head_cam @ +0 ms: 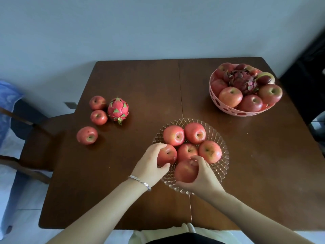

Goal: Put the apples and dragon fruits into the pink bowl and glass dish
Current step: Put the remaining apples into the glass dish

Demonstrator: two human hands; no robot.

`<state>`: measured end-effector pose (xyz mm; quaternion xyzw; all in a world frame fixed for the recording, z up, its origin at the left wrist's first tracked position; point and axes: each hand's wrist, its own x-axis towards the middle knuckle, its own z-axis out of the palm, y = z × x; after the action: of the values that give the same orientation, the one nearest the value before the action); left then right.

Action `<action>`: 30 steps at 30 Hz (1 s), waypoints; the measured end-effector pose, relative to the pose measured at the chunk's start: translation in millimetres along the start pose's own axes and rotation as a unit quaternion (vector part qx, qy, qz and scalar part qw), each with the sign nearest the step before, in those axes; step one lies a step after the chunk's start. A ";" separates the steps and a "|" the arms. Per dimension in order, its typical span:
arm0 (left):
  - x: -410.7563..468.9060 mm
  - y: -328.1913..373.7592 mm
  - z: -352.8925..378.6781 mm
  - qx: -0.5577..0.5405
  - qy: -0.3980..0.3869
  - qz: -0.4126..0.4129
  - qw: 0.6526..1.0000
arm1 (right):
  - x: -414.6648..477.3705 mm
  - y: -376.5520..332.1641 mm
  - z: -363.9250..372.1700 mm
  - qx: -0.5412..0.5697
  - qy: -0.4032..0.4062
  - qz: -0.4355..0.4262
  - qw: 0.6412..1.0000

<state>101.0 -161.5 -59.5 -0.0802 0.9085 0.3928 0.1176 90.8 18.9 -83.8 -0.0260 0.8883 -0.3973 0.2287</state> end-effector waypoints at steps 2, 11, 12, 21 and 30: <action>5.7 -5.7 8.0 0.072 -0.012 0.014 0.997 | -0.4 3.5 8.6 0.026 -0.004 0.041 0.999; 18.5 -21.4 16.9 0.088 0.005 -0.005 0.996 | 5.8 -3.4 22.9 0.109 -0.007 0.074 0.991; 19.2 -22.0 16.9 0.060 0.008 -0.005 0.998 | 6.0 -1.6 23.0 0.110 -0.004 0.083 0.990; 21.6 -19.0 16.1 0.054 0.021 -0.016 0.998 | 7.0 -2.0 27.6 0.125 0.012 0.103 0.987; 23.0 -19.0 14.4 0.049 0.008 -0.011 0.999 | 9.5 -12.6 20.0 0.040 -0.023 0.133 0.990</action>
<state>85.7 -165.0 -88.7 -0.0875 0.9269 0.3454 0.1182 89.2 -5.7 -90.0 0.0921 0.8618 -0.3977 0.3012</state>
